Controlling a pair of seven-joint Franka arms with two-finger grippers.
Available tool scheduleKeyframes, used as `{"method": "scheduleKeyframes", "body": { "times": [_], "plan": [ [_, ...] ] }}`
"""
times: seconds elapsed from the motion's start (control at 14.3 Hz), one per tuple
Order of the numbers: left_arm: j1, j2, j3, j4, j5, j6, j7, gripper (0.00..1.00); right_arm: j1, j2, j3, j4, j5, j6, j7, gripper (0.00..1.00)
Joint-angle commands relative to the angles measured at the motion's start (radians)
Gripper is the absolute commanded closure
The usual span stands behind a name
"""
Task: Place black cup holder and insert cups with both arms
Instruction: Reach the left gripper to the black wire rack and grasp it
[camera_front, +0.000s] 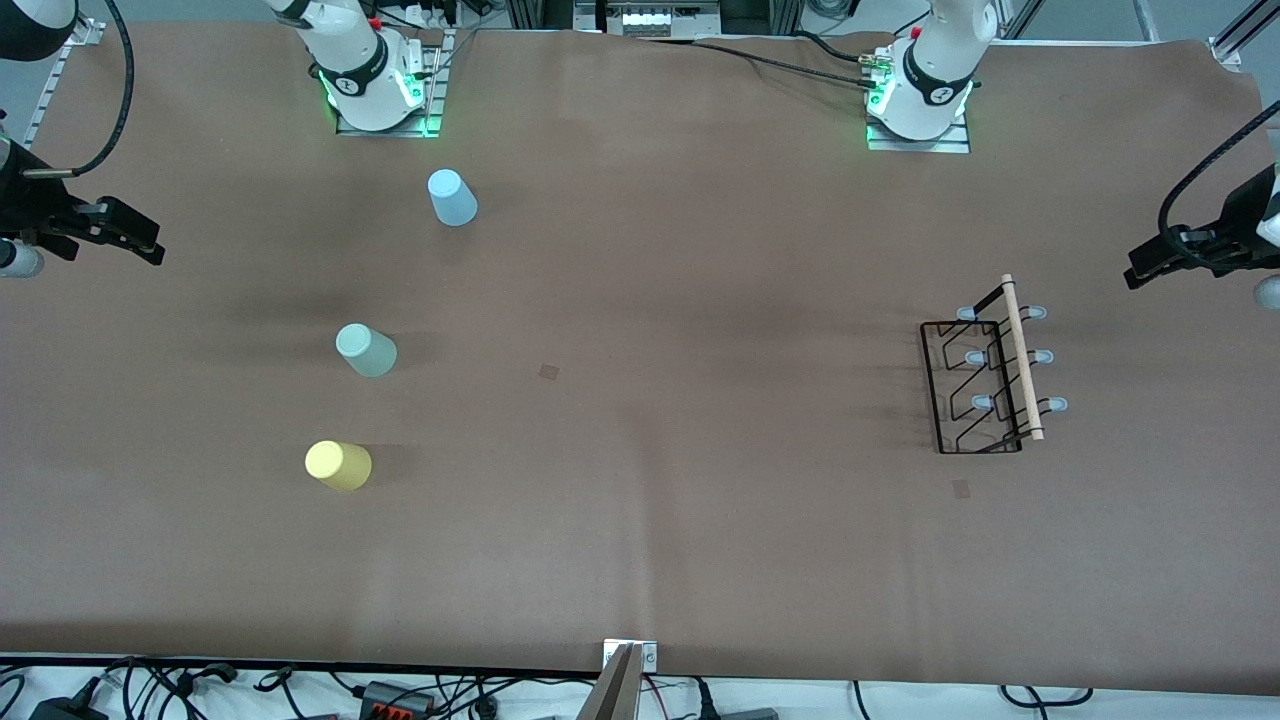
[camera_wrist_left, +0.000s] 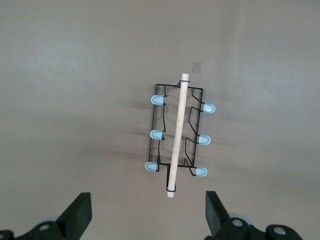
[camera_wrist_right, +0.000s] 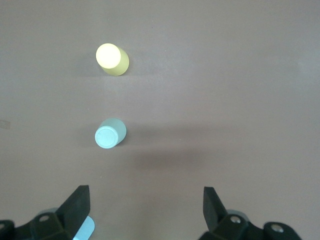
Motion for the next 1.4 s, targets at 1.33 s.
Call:
{"method": "scheduleKeyframes", "body": {
  "times": [1.33],
  "plan": [
    [-0.011,0.101,-0.065,0.012,-0.074,-0.114,0.021,0.00,-0.002,-0.026,-0.002,-0.028,0.010,0.012,-0.013,0.00]
  ]
}}
